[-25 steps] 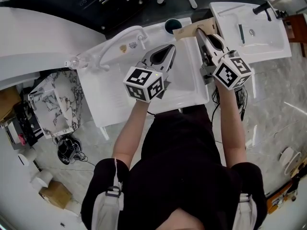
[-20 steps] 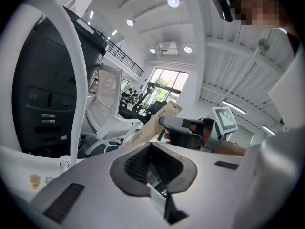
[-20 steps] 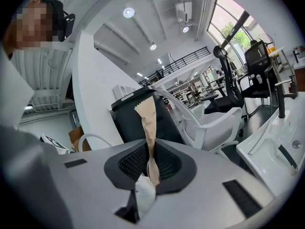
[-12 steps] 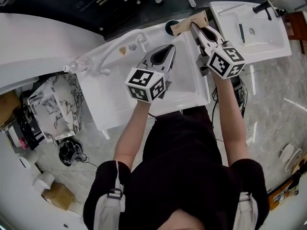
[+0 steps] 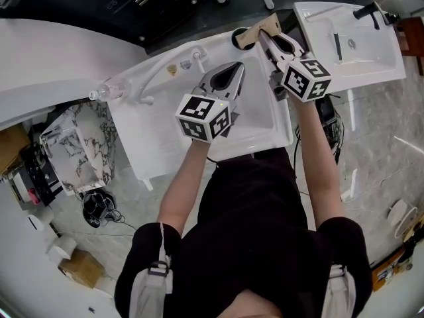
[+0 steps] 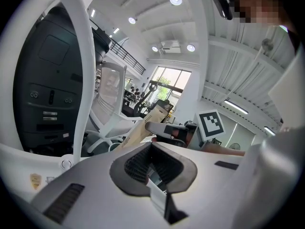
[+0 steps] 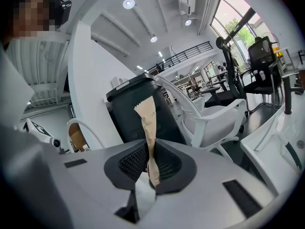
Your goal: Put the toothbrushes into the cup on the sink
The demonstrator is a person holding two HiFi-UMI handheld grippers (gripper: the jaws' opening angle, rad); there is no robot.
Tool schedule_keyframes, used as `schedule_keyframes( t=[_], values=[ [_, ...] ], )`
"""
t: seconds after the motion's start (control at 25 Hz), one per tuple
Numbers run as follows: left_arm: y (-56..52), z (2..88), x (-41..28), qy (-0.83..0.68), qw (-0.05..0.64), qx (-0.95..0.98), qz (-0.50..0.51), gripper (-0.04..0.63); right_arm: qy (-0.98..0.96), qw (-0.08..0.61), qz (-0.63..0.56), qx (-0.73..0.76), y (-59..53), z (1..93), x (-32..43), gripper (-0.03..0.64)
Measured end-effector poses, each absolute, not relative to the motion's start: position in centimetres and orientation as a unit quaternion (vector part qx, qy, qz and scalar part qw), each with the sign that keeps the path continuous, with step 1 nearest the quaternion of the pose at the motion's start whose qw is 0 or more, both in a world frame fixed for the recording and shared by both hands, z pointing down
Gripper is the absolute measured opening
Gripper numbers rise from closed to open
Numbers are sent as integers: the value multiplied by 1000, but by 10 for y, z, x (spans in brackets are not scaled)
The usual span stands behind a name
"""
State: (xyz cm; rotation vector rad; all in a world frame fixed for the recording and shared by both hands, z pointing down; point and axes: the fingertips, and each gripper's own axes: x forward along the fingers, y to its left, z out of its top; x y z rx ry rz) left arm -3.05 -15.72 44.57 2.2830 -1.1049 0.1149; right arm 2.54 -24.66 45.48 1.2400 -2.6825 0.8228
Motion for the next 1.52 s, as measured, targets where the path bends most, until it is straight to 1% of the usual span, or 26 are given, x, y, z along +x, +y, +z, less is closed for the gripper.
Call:
schedule_keyframes(
  t=[1.0,1.52],
  values=[
    [-152,460,-21,-410,312,855,54,14,-864,62,318,385,-249,504,11,52],
    [-155,465,-32,-415,315,852,56,14,-862,88,328,376,-246,523,6,52]
  ],
)
